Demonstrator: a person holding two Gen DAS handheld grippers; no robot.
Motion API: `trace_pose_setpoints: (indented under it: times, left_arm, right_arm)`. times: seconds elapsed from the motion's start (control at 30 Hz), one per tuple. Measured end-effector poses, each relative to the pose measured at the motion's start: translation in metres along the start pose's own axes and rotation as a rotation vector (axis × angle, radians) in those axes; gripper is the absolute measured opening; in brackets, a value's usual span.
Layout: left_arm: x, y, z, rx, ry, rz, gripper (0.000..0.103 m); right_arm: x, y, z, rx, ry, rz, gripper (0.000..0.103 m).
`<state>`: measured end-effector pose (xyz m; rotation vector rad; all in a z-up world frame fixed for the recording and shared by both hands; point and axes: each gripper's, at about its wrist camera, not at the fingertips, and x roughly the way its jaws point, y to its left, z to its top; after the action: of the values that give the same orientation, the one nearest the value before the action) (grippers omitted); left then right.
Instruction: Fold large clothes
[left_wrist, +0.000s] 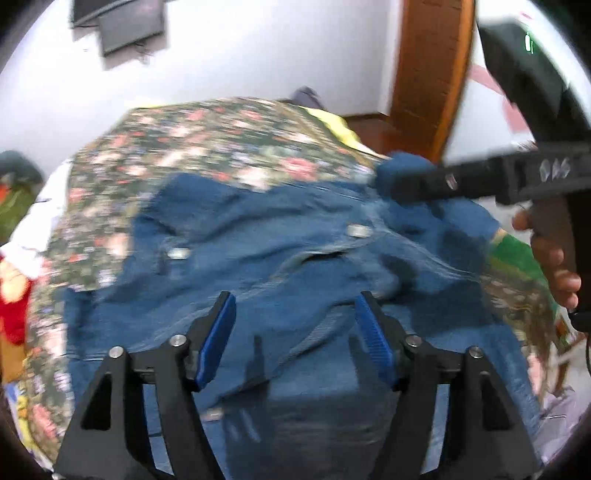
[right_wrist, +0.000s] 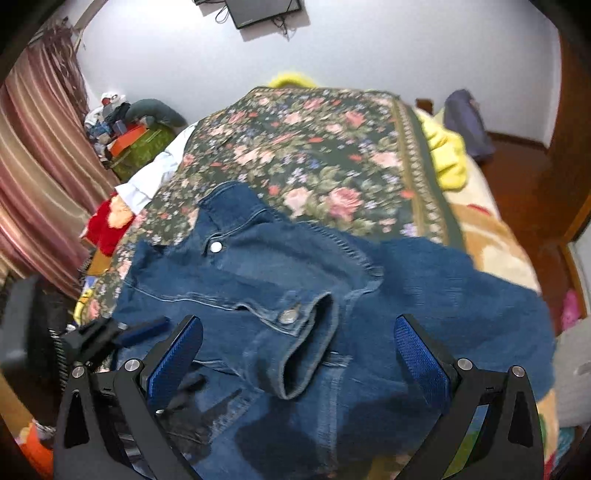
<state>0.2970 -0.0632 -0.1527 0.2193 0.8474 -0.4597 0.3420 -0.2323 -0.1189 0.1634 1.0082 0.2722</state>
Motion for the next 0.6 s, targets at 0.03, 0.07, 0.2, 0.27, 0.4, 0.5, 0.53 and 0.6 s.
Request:
trace_pose_setpoints:
  times: [0.03, 0.07, 0.2, 0.27, 0.4, 0.5, 0.53, 0.6]
  left_arm:
    - [-0.004, 0.012, -0.002, -0.015, -0.007, 0.036, 0.076]
    - [-0.007, 0.027, -0.005, -0.035, -0.011, 0.079, 0.078]
    - [-0.006, 0.098, -0.023, -0.158, 0.038, 0.211, 0.078]
    - [0.000, 0.137, -0.036, -0.228, 0.076, 0.279, 0.078]
    - [0.015, 0.208, -0.061, -0.347, 0.142, 0.365, 0.078]
    - [0.022, 0.249, -0.076, -0.422, 0.162, 0.425, 0.078]
    - [0.023, 0.258, -0.080, -0.441, 0.163, 0.431, 0.078]
    - [0.027, 0.275, -0.085, -0.486, 0.163, 0.437, 0.078]
  right_arm:
    - [0.007, 0.001, 0.001, 0.010, 0.018, 0.008, 0.103]
    - [0.014, 0.001, 0.002, 0.021, 0.038, 0.017, 0.103]
    - [0.040, 0.002, 0.002, 0.070, 0.118, 0.067, 0.097]
    - [0.050, 0.002, 0.001, 0.077, 0.149, 0.102, 0.090]
    - [0.074, -0.004, -0.005, 0.100, 0.227, 0.084, 0.075]
    - [0.089, -0.011, -0.009, 0.109, 0.266, 0.056, 0.062]
    - [0.093, -0.012, -0.010, 0.114, 0.271, 0.053, 0.057]
    - [0.095, -0.012, -0.009, 0.112, 0.264, 0.051, 0.045]
